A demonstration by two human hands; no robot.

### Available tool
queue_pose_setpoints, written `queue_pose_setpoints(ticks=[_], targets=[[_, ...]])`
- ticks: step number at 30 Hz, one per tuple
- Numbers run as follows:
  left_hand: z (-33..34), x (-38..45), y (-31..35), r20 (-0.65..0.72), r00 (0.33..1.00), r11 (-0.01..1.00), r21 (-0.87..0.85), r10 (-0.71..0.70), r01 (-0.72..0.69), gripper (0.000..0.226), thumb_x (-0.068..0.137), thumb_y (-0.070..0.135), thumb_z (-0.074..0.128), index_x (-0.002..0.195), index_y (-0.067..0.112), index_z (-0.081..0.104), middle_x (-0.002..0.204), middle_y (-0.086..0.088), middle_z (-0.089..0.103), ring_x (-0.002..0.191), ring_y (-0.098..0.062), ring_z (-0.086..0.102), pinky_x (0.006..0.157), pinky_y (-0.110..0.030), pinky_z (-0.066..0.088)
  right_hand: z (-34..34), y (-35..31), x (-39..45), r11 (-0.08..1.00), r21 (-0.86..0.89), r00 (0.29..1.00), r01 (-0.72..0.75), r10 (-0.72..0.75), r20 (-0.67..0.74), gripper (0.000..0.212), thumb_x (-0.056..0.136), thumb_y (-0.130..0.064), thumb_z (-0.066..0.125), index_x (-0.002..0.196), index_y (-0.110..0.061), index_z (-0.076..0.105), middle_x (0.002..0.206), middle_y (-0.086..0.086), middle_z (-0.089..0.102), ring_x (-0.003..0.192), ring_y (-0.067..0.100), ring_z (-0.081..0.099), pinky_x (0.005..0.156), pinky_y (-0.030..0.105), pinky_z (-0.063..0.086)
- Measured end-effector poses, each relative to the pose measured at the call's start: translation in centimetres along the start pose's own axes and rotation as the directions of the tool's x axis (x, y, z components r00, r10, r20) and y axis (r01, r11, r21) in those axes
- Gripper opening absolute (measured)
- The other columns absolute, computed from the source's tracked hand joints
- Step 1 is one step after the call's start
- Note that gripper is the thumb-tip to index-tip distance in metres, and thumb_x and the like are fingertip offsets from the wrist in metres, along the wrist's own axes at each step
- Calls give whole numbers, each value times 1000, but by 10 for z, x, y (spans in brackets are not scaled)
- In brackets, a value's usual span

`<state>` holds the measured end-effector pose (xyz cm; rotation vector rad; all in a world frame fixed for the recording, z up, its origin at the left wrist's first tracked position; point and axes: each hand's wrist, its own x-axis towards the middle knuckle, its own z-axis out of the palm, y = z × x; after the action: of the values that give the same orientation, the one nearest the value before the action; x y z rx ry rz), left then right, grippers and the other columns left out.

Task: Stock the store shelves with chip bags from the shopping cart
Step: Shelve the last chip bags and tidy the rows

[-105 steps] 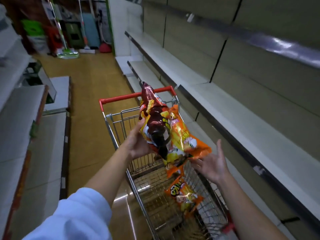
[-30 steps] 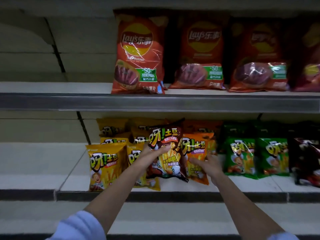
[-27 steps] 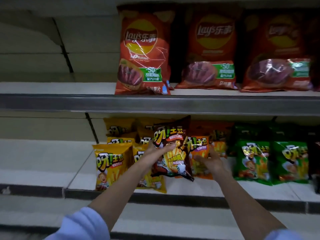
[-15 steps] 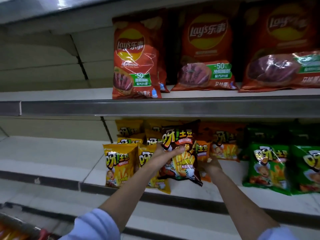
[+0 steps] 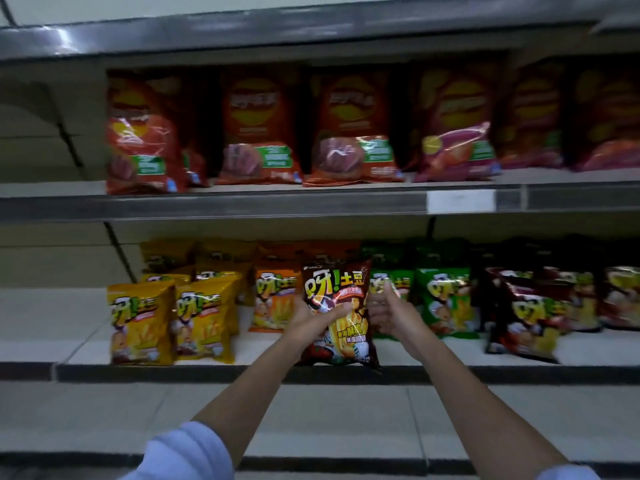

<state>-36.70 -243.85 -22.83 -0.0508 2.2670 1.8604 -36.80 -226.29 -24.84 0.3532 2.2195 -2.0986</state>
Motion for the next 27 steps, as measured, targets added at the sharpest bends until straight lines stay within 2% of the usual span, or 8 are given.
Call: queue_pose_setpoints(ticks=[4, 5, 7, 10, 16, 21, 24, 27], targets=[[67, -16, 7, 50, 998, 999, 3, 38, -38, 83, 85, 47, 64, 146, 15, 18, 116, 5, 57, 92, -9, 57, 63, -10, 47, -66, -1, -40, 994, -112, 1000, 11, -12, -14, 46, 91, -59, 44, 114, -21, 56, 100, -4, 62, 93, 12, 59, 89, 34, 45], [86, -18, 9, 68, 997, 1000, -2, 25, -25, 85, 86, 53, 60, 147, 15, 15, 113, 5, 58, 91, -9, 58, 65, -12, 48, -85, 0, -52, 991, -136, 1000, 14, -17, -18, 45, 90, -58, 47, 114, -21, 55, 104, -3, 63, 96, 13, 59, 86, 33, 46], [119, -23, 14, 113, 993, 1000, -9, -20, 21, 102, 79, 70, 57, 151, 17, 7, 130, -3, 55, 112, -21, 57, 91, -30, 50, -121, 4, -69, 985, -173, 999, 13, -18, -31, 47, 87, -57, 53, 116, -21, 56, 112, -2, 62, 100, 12, 59, 80, 30, 46], [168, -25, 17, 186, 982, 999, -3, -33, 34, 101, 81, 71, 52, 154, 18, 7, 158, -8, 23, 142, -29, 28, 115, -45, 27, -170, 12, -91, 981, -194, 993, 0, -22, -114, 49, 84, -54, 60, 116, -17, 55, 114, -2, 61, 102, 12, 59, 85, 31, 47], [261, -23, 24, 295, 955, 999, 24, 25, -34, 85, 88, 57, 55, 152, 17, 16, 154, -7, 29, 138, -28, 35, 109, -40, 34, -243, 31, -115, 991, -130, 966, -23, -12, -258, 17, 88, -31, 67, 85, -18, 56, 97, -3, 68, 82, 2, 59, 74, 21, 46], [343, -12, 28, 397, 917, 997, 45, 34, -56, 72, 88, 53, 58, 142, 13, 31, 133, 5, 45, 129, -24, 46, 93, -30, 39, -309, 53, -111, 989, -99, 918, -112, 64, -392, 53, 82, -45, 71, 114, -13, 44, 113, 6, 63, 96, 16, 60, 64, 24, 43], [390, 4, 29, 438, 899, 993, 93, 21, -69, 72, 90, 51, 57, 146, 16, 26, 144, -4, 42, 133, -26, 41, 99, -33, 38, -346, 61, -100, 986, -95, 894, -137, 82, -440, 63, 77, -46, 76, 118, -14, 41, 114, 4, 60, 105, 20, 59, 69, 26, 47], [431, 26, 30, 446, 895, 993, 109, -5, -49, 77, 87, 54, 59, 147, 19, 26, 150, -6, 37, 136, -27, 38, 110, -43, 35, -398, 84, -67, 972, -191, 891, -139, 38, -453, 85, 54, -65, 83, 114, -14, 51, 109, 2, 67, 100, 19, 65, 82, 38, 55]])
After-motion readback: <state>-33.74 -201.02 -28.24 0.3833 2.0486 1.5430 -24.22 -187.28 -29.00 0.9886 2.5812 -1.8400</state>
